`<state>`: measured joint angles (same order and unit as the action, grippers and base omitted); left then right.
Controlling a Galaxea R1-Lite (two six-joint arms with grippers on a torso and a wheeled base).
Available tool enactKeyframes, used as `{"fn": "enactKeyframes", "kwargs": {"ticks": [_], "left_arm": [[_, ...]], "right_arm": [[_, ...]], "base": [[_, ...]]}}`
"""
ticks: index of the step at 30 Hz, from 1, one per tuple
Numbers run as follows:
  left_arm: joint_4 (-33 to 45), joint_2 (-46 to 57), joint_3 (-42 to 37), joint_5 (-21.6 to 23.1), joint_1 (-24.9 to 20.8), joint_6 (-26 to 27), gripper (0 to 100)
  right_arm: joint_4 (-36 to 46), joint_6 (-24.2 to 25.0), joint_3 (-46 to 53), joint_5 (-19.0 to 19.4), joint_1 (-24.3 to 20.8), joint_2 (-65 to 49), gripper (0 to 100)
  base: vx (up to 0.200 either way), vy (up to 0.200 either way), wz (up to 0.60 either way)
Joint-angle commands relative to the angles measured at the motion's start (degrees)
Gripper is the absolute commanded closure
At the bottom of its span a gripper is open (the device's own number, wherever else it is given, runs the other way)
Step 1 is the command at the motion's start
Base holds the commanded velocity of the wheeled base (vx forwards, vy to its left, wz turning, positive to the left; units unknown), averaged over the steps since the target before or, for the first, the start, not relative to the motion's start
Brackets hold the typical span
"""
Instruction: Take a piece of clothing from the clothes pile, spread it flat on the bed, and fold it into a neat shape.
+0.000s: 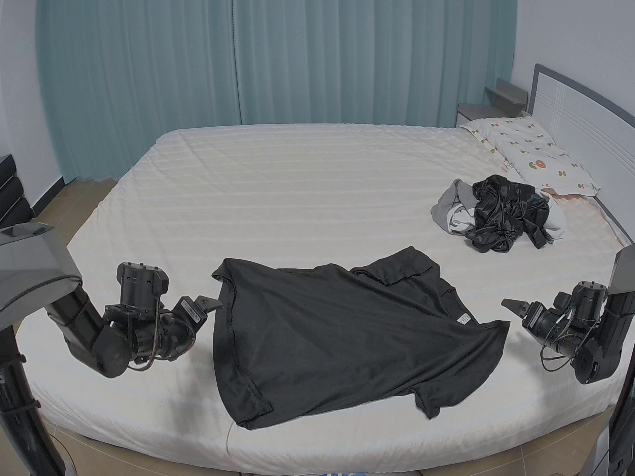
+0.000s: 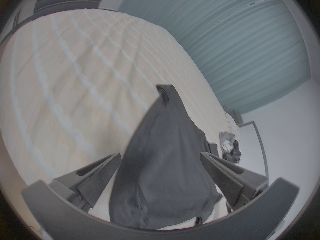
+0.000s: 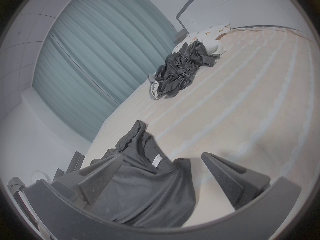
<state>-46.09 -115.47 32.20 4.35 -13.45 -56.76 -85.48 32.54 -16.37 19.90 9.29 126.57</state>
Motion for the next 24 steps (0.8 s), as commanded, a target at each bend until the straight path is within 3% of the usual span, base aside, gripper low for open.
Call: {"fn": "enactKeyframes", "kwargs": {"ticks": [1, 5, 10, 16, 24], "left_arm": [[-0.8, 5.9, -4.9, 0.0, -5.5, -1.5, 0], [-0.8, 2.5, -4.5, -0.7, -7.9, -1.3, 0], [-0.8, -3.6, -2.9, -7.1, -10.8, 0.1, 0], [-0.2, -10.0, 1.6, -12.9, -11.1, 8.6, 0], [4.2, -13.3, 8.6, -16.6, -13.9, 15.8, 0]], "right_arm": [[-2.2, 0.2, 7.1, 0.0, -1.8, -3.4, 0], [-4.0, 1.1, 11.7, 0.2, -2.4, -3.0, 0], [-4.0, 3.5, 12.6, 0.0, -2.4, -2.7, 0], [-4.1, 3.1, 13.2, 0.0, -2.5, -0.6, 0], [-4.1, 3.0, 13.1, -0.1, -3.1, -0.5, 0]], "base": [[-0.200, 0.000, 0.00], [-0.200, 0.000, 0.00], [-0.080, 0.000, 0.00], [0.000, 0.000, 0.00], [0.000, 0.000, 0.00]]}}
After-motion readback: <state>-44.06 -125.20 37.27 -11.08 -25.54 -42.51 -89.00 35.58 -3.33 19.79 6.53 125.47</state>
